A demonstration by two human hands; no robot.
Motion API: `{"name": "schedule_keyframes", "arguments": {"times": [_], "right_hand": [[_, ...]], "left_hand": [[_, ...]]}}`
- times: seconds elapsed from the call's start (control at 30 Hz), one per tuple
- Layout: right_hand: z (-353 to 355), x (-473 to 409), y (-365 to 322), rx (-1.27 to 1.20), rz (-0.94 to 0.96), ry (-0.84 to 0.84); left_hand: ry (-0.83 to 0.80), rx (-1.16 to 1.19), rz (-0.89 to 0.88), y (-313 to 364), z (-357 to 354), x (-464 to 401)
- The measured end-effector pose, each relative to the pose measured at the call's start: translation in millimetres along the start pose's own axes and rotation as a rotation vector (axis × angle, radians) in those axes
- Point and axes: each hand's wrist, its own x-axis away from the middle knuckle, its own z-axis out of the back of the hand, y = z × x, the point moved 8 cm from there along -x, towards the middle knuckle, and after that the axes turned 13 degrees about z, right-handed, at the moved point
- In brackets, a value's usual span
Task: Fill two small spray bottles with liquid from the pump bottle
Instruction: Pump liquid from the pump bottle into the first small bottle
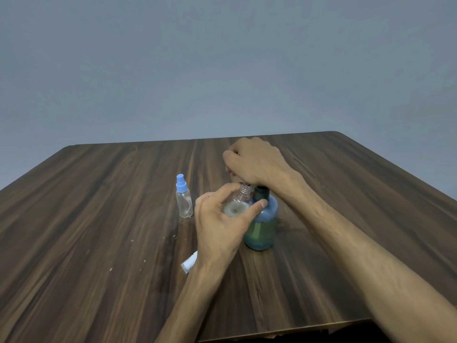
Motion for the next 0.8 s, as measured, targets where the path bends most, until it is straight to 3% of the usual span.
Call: {"name": "schedule_keyframes", "arguments": {"times": [0.07,0.2,0.33,0.47,0.6,0.73,0.8], "right_hand": [[-8.3,-0.3,1.4,0.008,-0.018,-0.068],[3.2,-1.3,-1.1,-0.027,-0.002,0.046],[-12.2,1.2,1.8,-0.049,-0.039,-0.11],[1.1,-1.4,-1.3,-0.059,-0.01,-0.012],[-12.3,1.1,1.3,-0.05,-0.038,-0.132],[3.8,-1.2,-1.8,-0.053,-0.002,0.021],[-2.1,-1.2,0.5,-0.058,-0.01,-0.032]], "left_hand": [[-0.001,0.004,0.0,0.9,0.5,-0.6],[0.001,-0.01,0.0,-3.9,1.3,-0.3],[-0.003,-0.009,0.01,-3.9,0.5,-2.4],[0.004,-0.016,-0.002,-4.0,1.2,-0.6],[0.002,-0.014,0.007,-3.5,-0.5,-2.8],[-0.005,-0.002,-0.002,-2.3,0.3,-0.7],[-0.007,-0.003,-0.013,0.1,0.0,-0.4]]}}
